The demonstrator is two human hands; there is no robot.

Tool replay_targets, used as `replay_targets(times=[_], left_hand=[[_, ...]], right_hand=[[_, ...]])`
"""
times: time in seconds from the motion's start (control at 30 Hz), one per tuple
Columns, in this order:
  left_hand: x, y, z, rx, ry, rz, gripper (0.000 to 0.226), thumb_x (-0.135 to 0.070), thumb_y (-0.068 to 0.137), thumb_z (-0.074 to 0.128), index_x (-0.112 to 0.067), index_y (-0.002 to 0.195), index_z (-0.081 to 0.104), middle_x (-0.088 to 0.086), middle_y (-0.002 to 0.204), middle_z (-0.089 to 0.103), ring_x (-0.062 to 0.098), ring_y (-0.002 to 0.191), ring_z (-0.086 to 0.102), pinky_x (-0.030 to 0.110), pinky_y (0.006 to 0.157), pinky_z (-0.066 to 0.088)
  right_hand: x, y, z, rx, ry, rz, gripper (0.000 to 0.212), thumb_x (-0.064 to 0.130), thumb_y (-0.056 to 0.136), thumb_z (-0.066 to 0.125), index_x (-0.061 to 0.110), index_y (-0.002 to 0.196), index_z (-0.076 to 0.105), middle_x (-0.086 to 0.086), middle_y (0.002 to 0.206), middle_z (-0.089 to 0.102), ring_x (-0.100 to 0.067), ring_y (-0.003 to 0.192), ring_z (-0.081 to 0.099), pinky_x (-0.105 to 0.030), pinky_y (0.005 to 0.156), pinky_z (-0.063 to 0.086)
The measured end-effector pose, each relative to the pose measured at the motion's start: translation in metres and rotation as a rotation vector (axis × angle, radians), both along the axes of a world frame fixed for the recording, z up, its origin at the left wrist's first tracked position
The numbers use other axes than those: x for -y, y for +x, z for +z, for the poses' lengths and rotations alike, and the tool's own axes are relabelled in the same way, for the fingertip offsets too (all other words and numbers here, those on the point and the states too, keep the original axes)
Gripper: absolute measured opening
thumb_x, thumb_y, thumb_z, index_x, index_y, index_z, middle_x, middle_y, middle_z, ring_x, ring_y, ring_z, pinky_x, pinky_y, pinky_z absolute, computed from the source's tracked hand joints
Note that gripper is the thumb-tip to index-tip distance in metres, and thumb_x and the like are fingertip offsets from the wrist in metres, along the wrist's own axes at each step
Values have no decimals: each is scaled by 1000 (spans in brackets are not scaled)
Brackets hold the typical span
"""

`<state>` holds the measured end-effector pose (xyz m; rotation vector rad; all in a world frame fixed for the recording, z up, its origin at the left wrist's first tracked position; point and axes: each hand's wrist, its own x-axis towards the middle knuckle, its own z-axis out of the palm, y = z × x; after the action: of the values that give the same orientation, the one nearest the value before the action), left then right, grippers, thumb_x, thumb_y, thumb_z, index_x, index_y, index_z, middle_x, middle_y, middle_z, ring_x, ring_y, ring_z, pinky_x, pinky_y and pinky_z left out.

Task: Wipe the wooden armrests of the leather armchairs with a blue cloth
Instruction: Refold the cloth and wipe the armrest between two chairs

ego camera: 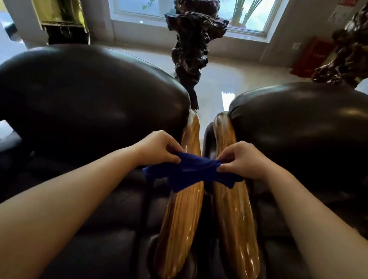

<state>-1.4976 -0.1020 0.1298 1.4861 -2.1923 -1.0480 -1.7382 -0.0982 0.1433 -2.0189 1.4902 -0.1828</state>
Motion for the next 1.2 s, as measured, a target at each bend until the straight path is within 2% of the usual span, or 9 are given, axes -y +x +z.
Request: replay_targets(times=[0.23,0.37,0.5,0.63,0.8,0.9,1.0,1.1,1.2], left_hand=[[48,-6,-45,-13,67,31,23,-12,79,67,-15,103,69,0,98,69,9,92,64,29,86,52],[67,-9,-70,-36,82,83,23,-12,78,69,-17,100,69,-4,93,69,7,88,64,27,84,53],[82,-14,-90,-36,89,117,21,-13,77,70,-21,96,68,-11,86,65,4,85,63,25,81,53],[90,-17,-110,-51,76,201,18,-13,77,69,-23,93,68,-10,86,65,4,84,62,21,76,50],[87,-21,-160,-38,66,268,17,-11,79,67,-21,93,66,-8,89,65,3,85,60,16,73,47],[92,-24,-201,-11,75,288,17,-10,79,66,-22,91,65,-8,89,65,4,86,60,19,77,49],[102,-26,-245,14,64,294,20,-8,79,66,-27,88,64,-12,86,62,2,85,59,18,76,47],[108,-31,-292,27,66,270,22,-5,79,64,-24,90,65,-13,86,60,1,84,57,22,79,50],[108,-36,-328,34,40,237,23,-3,79,62,-20,94,65,-9,93,60,6,91,57,26,85,49]], right_hand=[[48,-6,-49,18,50,-22,14,23,78,69,22,92,68,7,83,65,-8,76,64,-18,58,52],[67,-8,-78,68,57,-60,11,22,77,70,26,88,67,8,81,66,-4,73,65,-14,54,49],[86,-12,-101,100,69,-68,13,20,79,69,28,89,65,9,85,65,-5,78,64,-20,62,53],[106,-13,-122,124,55,-64,16,17,80,67,23,94,65,11,85,62,-4,78,61,-17,62,49],[113,-8,-182,92,8,-52,15,18,79,67,24,92,65,14,80,59,-5,78,61,-20,67,51],[118,-7,-227,70,-6,-67,16,20,78,67,31,89,63,20,74,54,0,74,58,-16,63,47],[126,-6,-269,32,-75,-80,19,22,78,67,31,93,62,18,80,57,0,75,56,-11,61,38],[130,-8,-309,-42,-217,-17,23,20,78,66,23,100,63,4,95,64,-9,86,58,-19,73,44],[125,-9,-332,-58,-314,45,23,18,78,65,19,101,63,1,105,64,-13,103,56,-26,88,41]])
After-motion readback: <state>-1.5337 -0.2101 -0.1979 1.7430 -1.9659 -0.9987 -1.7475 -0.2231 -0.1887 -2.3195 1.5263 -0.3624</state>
